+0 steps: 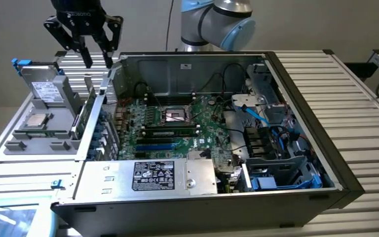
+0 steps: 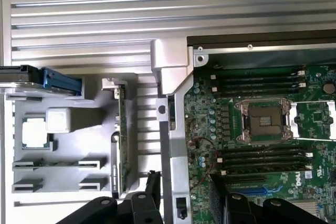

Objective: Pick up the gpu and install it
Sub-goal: 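Reach for the gpu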

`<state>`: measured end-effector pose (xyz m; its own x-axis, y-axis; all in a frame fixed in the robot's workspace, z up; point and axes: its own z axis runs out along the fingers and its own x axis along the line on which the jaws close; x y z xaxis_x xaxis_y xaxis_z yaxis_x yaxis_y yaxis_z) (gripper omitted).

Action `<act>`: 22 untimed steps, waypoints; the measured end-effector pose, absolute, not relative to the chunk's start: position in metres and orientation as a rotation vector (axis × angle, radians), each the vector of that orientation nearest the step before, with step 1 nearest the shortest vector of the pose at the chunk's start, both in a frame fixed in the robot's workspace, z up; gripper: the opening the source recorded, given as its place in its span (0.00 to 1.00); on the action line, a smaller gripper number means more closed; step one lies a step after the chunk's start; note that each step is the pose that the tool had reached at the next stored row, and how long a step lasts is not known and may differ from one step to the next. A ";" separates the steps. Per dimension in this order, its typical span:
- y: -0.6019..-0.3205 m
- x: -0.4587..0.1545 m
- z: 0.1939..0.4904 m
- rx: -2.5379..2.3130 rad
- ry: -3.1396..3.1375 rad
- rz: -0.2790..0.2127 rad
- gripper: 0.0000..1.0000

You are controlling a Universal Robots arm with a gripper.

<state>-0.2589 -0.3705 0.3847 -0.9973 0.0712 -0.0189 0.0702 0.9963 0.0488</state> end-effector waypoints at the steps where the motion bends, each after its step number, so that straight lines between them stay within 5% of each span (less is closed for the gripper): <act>1: -0.370 -0.263 0.384 0.110 3.118 0.075 0.49; 22: -0.367 -0.358 0.378 0.110 3.118 0.075 0.49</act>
<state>-0.3582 -0.3674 0.3782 -0.9973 0.0712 -0.0190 0.0702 0.9963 0.0488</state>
